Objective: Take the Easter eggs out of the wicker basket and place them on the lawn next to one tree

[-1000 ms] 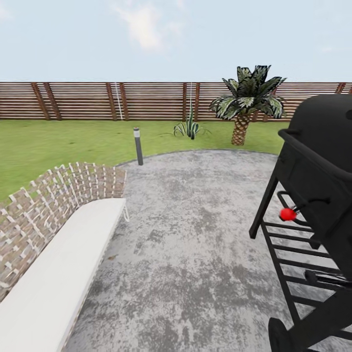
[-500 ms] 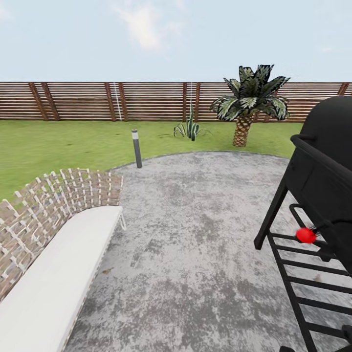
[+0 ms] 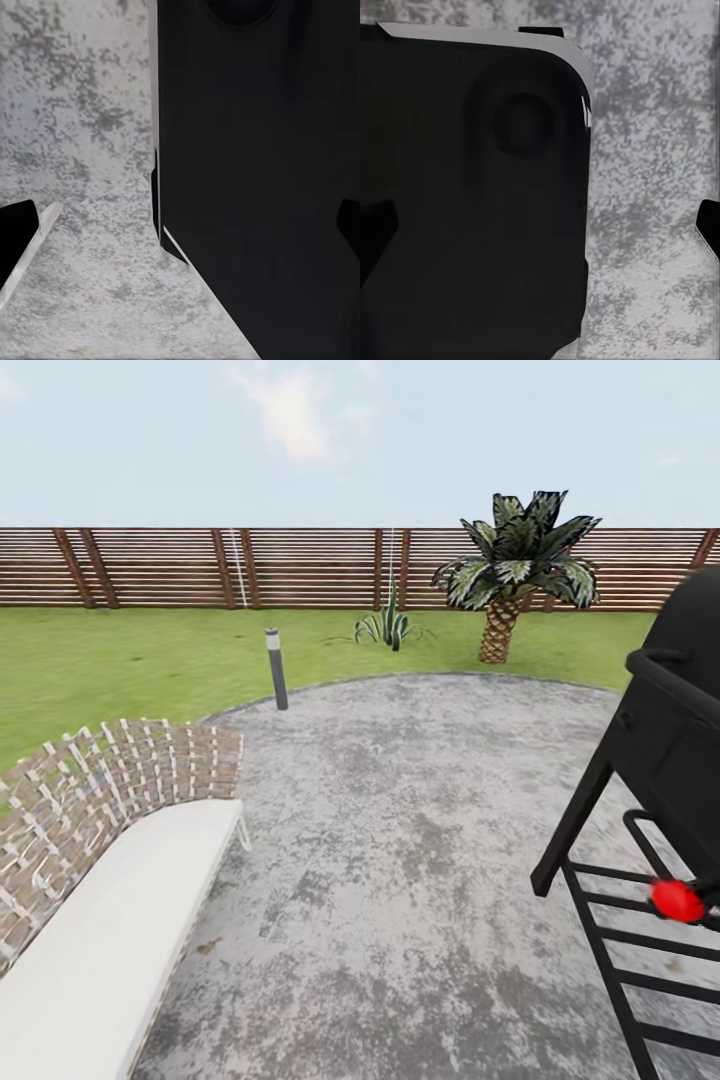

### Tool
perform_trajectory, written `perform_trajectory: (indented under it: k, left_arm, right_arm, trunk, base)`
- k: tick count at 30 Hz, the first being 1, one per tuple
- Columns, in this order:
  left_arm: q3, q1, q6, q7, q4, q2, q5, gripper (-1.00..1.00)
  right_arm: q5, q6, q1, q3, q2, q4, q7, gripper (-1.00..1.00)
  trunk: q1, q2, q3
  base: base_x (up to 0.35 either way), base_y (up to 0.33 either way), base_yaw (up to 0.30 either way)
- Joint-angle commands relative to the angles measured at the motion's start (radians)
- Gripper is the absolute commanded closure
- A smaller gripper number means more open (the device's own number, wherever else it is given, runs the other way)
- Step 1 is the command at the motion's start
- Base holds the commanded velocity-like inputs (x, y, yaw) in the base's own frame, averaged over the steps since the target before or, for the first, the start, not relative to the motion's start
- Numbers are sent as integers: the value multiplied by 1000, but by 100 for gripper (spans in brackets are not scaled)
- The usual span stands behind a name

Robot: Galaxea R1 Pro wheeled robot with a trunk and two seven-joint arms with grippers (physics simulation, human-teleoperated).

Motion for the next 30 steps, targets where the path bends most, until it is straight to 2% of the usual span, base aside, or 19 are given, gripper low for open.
perform_trajectory:
  k: [1,26,30]
  left_arm:
    - [1,0,-1,-1,0,0,1,-100]
    - [1,0,-1,-1,0,0,1,-100]
    - [1,0,-1,-1,0,0,1,-100]
  right_arm:
    - [0,-3,-1,0,0,1,0,-100]
    - [-4,-3,-1,-1,-5,3,0,-100]
    - [-3,-3,-1,-1,1,2,0,-100]
  trunk:
    - [1,0,-1]
    - [1,0,-1]
    - [1,0,-1]
  base:
    - [328,0,0]
    - [328,0,0]
    - [328,0,0]
